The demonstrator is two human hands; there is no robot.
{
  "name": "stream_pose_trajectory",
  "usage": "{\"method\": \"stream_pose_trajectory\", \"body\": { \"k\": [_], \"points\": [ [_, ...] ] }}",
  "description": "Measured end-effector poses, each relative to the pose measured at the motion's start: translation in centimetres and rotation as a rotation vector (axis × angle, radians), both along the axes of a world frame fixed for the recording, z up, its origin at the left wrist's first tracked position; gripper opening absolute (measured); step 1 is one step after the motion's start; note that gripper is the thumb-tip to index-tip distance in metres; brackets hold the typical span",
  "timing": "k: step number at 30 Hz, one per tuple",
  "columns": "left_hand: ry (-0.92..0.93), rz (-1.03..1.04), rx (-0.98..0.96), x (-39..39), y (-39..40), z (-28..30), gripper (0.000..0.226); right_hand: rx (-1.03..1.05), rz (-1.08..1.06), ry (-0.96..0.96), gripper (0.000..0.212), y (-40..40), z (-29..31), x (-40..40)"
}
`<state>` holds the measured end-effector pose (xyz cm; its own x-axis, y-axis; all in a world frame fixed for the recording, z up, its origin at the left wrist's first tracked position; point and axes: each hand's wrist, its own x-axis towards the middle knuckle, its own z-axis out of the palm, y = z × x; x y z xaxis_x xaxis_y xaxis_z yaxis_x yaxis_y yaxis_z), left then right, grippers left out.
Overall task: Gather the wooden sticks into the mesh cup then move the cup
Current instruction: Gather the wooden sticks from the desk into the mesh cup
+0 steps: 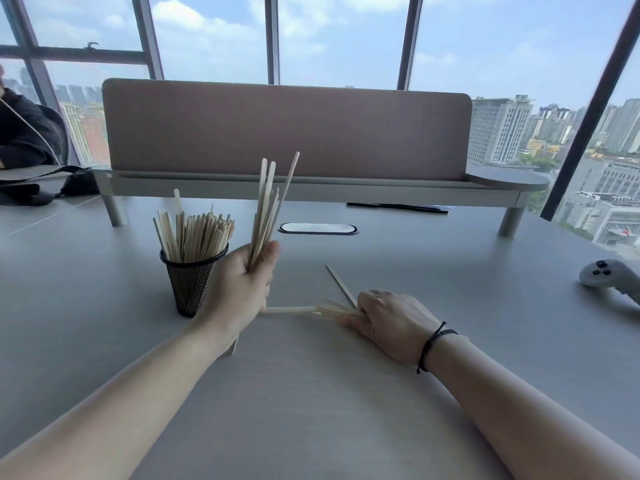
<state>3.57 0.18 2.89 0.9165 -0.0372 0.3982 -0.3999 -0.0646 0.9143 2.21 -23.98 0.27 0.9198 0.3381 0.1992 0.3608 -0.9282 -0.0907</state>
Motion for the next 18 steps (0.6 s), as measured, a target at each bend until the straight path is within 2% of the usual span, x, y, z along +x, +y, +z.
{"method": "stream_pose_trajectory", "body": {
  "k": [3,11,18],
  "points": [
    [0.002,-0.012,-0.097,-0.5,-0.4,0.1,0.045,0.023,0.002,-0.042,0.050,0.1,0.0,-0.2],
    [-0.018,-0.027,-0.110,-1.1,-1.1,-0.3,0.043,0.002,0.002,-0.058,0.050,0.3,0.2,-0.4],
    [0.008,0.038,-0.129,-1.0,-1.0,-0.4,0.047,-0.008,-0.032,-0.096,0.061,0.2,0.0,-0.5]
  ]
}}
